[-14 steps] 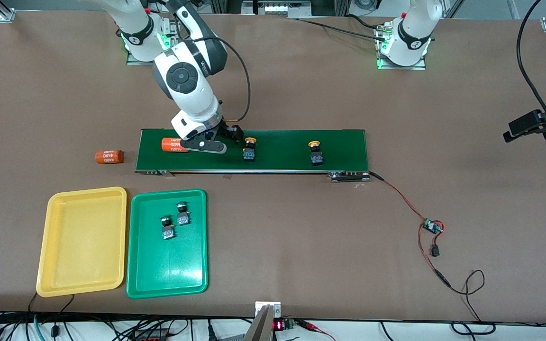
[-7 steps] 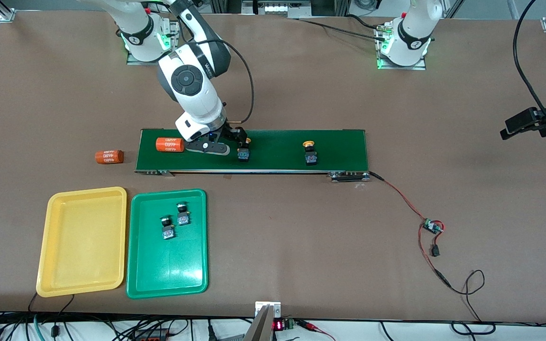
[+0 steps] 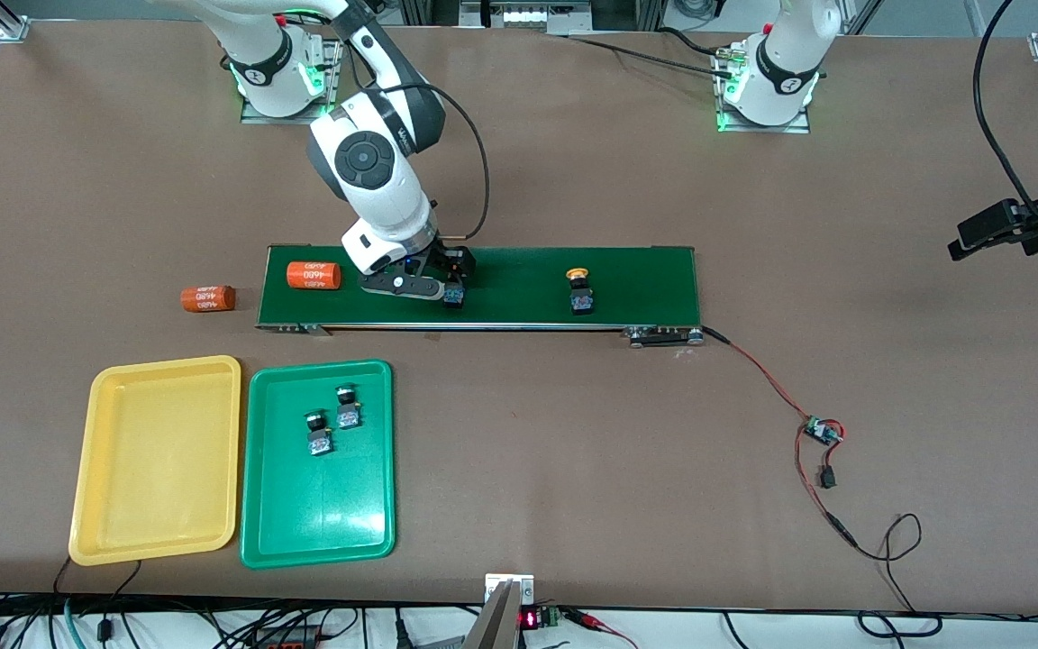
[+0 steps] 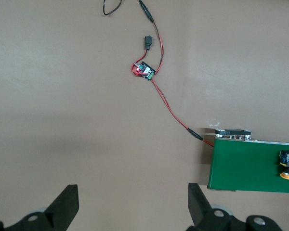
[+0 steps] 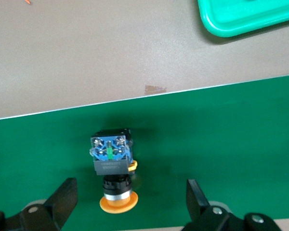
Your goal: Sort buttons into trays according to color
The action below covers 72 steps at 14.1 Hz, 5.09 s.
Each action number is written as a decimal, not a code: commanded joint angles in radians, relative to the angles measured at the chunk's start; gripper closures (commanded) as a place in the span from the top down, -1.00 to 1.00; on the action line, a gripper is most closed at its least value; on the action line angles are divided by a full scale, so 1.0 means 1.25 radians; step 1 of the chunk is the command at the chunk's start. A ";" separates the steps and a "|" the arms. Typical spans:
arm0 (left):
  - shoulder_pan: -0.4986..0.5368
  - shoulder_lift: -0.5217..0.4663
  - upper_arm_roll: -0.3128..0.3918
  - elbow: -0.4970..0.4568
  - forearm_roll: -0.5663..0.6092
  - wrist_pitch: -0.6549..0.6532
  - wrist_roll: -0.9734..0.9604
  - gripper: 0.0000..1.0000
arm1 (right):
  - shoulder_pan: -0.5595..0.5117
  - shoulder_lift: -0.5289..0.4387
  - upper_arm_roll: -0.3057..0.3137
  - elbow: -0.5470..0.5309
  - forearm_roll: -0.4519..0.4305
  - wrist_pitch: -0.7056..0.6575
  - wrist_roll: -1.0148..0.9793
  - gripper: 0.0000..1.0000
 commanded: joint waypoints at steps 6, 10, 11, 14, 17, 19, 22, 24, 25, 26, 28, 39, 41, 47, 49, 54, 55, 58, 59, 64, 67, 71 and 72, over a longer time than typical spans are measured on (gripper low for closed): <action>-0.002 -0.022 -0.010 -0.017 0.057 0.006 0.002 1.00 | 0.016 0.035 -0.003 0.017 -0.007 0.011 0.008 0.91; -0.002 -0.024 -0.010 -0.018 0.056 0.002 0.001 1.00 | 0.021 0.063 -0.003 0.017 -0.031 0.030 -0.002 0.43; -0.002 -0.024 -0.010 -0.018 0.056 0.002 0.001 1.00 | 0.023 0.065 -0.003 0.017 -0.039 0.030 -0.002 0.18; -0.002 -0.024 -0.011 -0.018 0.056 0.002 0.001 1.00 | 0.021 0.067 -0.003 0.016 -0.041 0.028 -0.030 -0.44; -0.001 -0.024 -0.010 -0.018 0.056 0.002 0.001 1.00 | 0.014 0.051 -0.007 0.019 -0.041 0.024 -0.047 -0.73; 0.000 -0.024 -0.010 -0.018 0.056 0.002 0.001 1.00 | 0.003 0.028 -0.011 0.020 -0.041 0.011 -0.058 -0.77; 0.003 -0.023 -0.008 -0.018 0.056 0.002 0.001 1.00 | -0.034 -0.022 -0.012 0.035 -0.041 -0.043 -0.102 -0.78; 0.004 -0.023 -0.007 -0.021 0.055 0.002 0.001 1.00 | -0.064 -0.052 -0.014 0.070 -0.044 -0.136 -0.151 -0.78; 0.004 -0.023 -0.005 -0.022 0.055 0.002 0.001 1.00 | -0.077 -0.058 -0.022 0.095 -0.058 -0.190 -0.173 -0.78; 0.004 -0.023 -0.005 -0.022 0.055 0.001 0.001 1.00 | -0.085 -0.062 -0.033 0.130 -0.090 -0.243 -0.201 -0.77; 0.004 -0.023 -0.005 -0.022 0.055 0.002 0.001 1.00 | -0.098 -0.056 -0.072 0.184 -0.108 -0.327 -0.252 -0.75; 0.014 -0.022 -0.008 -0.023 0.055 0.002 0.001 1.00 | -0.361 0.107 -0.121 0.318 -0.104 -0.306 -0.622 -0.73; 0.014 -0.022 -0.008 -0.023 0.055 0.002 0.001 1.00 | -0.402 0.174 -0.124 0.357 -0.105 -0.284 -0.642 -0.73; 0.014 -0.022 -0.008 -0.023 0.056 0.002 0.001 1.00 | -0.460 0.292 -0.127 0.367 -0.105 -0.067 -0.724 -0.60; 0.013 -0.023 -0.010 -0.023 0.056 0.002 0.001 1.00 | -0.466 0.317 -0.132 0.366 -0.106 -0.004 -0.724 -0.56; 0.009 -0.024 -0.011 -0.022 0.056 0.002 0.001 1.00 | -0.467 0.319 -0.132 0.364 -0.109 0.001 -0.712 0.56; 0.005 -0.027 -0.013 -0.022 0.056 0.002 0.002 1.00 | -0.466 0.316 -0.132 0.364 -0.106 -0.002 -0.712 0.64; 0.009 -0.028 -0.052 -0.019 0.057 0.000 0.007 1.00 | -0.458 0.278 -0.127 0.355 -0.103 -0.078 -0.689 0.73; 0.007 -0.028 -0.053 -0.017 0.056 0.000 0.000 1.00 | -0.458 0.258 -0.124 0.348 -0.102 -0.128 -0.683 0.78; 0.029 -0.027 -0.043 -0.019 0.056 -0.007 0.000 1.00 | -0.455 0.050 -0.033 0.138 -0.094 -0.172 -0.564 0.90; 0.031 -0.026 -0.043 -0.019 0.056 -0.009 0.000 1.00 | -0.453 -0.036 0.041 0.059 -0.093 -0.199 -0.474 0.90; 0.031 -0.026 -0.043 -0.018 0.056 -0.009 0.000 1.00 | -0.452 -0.059 0.156 0.033 -0.094 -0.213 -0.377 1.00; 0.031 -0.026 -0.043 -0.018 0.056 -0.007 0.000 1.00 | -0.449 -0.057 0.172 0.033 -0.095 -0.210 -0.364 1.00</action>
